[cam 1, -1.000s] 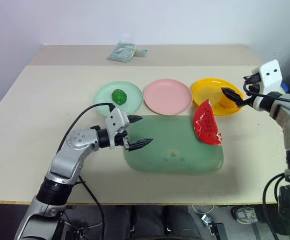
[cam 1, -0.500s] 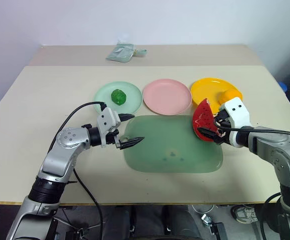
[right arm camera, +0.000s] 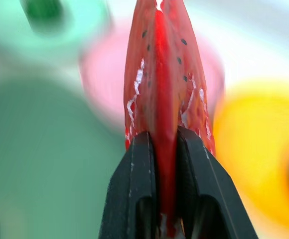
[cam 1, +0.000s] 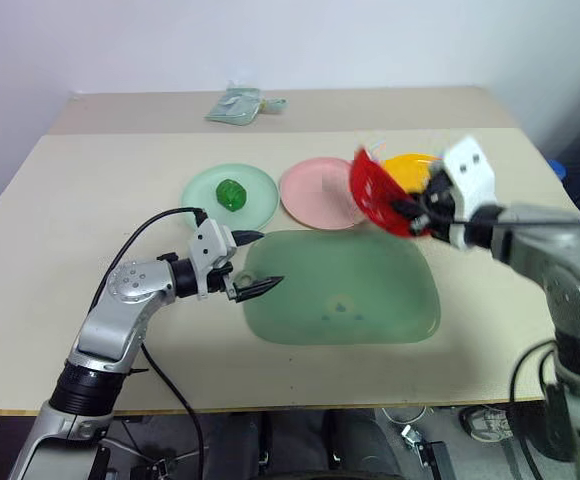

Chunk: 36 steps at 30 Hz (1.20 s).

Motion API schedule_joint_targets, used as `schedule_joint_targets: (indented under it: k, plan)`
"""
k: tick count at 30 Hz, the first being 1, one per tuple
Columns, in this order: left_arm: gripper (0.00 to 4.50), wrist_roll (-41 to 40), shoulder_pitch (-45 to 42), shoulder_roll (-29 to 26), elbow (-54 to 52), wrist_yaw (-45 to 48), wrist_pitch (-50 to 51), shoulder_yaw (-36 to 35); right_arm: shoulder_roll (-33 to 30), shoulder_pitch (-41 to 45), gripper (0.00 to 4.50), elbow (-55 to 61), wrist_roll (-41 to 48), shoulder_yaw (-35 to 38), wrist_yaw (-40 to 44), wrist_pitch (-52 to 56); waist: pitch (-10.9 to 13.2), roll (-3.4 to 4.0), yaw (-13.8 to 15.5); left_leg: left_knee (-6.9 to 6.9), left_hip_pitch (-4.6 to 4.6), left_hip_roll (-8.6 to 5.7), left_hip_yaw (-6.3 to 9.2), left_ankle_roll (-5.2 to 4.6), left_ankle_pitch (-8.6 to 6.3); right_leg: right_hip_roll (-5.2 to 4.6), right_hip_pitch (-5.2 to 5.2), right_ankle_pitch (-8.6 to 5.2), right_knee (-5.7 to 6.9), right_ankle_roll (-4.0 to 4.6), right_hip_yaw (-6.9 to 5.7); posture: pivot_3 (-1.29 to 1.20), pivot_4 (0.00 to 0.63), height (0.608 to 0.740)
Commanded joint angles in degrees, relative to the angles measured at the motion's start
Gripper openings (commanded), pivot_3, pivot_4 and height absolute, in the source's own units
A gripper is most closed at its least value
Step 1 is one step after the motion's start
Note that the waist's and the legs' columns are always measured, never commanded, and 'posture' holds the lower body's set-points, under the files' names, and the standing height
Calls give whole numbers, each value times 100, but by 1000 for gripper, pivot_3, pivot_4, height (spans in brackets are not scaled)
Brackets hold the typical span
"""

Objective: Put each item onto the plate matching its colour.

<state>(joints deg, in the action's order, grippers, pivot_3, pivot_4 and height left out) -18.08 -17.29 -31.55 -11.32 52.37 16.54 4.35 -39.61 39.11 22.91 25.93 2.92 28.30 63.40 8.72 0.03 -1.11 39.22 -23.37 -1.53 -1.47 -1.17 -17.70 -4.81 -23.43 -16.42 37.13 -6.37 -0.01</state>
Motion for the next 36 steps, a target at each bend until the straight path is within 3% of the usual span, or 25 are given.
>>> schedule_joint_targets:
  k: [1, 5, 8, 12, 16, 20, 25, 31, 36]
  plan:
    - [4500, -110, 64, -91, -224, -155, 70, -304, 432, 445, 8, -1108, -535, -585, -57, -898, -1, -2, 27, 0, 0, 0, 0, 0, 0, 0, 1, 0, -2, 0, 0, 0, 150, 740]
    - [4500, -109, 422, -225, -460, -278, 143, -496, 1227, 1100, 8, -3510, -1198, -1090, 95, -2505, -2, -6, 24, 2, -1, -7, -6, -1, 0, -8, 1, 1, -2, 0, -4, 0, 150, 740]
    - [4500, -55, 594, -272, -662, -408, 188, -525, 1457, 1418, 8, -4718, -1461, -1145, 332, -3327, -1, -5, 41, 1, -5, -9, -5, -1, 0, -7, -2, 1, -1, -1, -9, 0, 150, 740]
    - [4500, -158, 799, -256, -953, -622, 330, -699, 1436, 1651, 1996, -5535, -1754, -1225, 699, -3903, -1, -5, 16, 1, -7, -10, -4, -2, -1, -7, 0, 1, 0, -1, -11, 0, 150, 740]
    - [4500, -296, 1024, -206, -1101, -850, 399, -953, 994, 1402, 4021, -4854, -1798, -968, 1054, -4551, 1, -2, 1, 0, -6, -9, -3, -1, 0, -8, -3, 1, 0, -1, -10, 0, 150, 740]
    - [4500, -449, 1193, -185, -1027, -1147, 454, -1436, 325, 699, 4021, -3986, -1334, -364, 1756, -4744, 0, -3, 58, 0, -7, -9, -1, -2, -1, -11, 0, 1, -4, -1, -12, 0, 150, 740]
    - [4500, -599, 1753, -416, -669, -1093, 258, -2340, -559, -1167, 4021, -2966, -607, 769, 2561, -4737, -1, -5, 51, -1, -3, -9, 5, -6, -4, -16, 11, 1, -10, -1, -15, 0, 150, 740]
    - [4500, -704, 2183, -577, -369, -972, 206, -2871, -999, -2734, 4021, -2221, -110, 1698, 2871, -4437, 0, 3, 28, -5, 10, -4, -4, -9, -7, -21, 13, 0, -4, 0, -10, 0, 150, 740]
    - [4500, -737, 2316, -565, -414, -1022, 209, -2927, -974, -3145, 4021, -1872, -44, 1835, 2745, -4257, 0, 2, 33, -6, 14, -3, -4, -29, -19, -24, 19, 1, -9, 2, -10, 0, 150, 740]
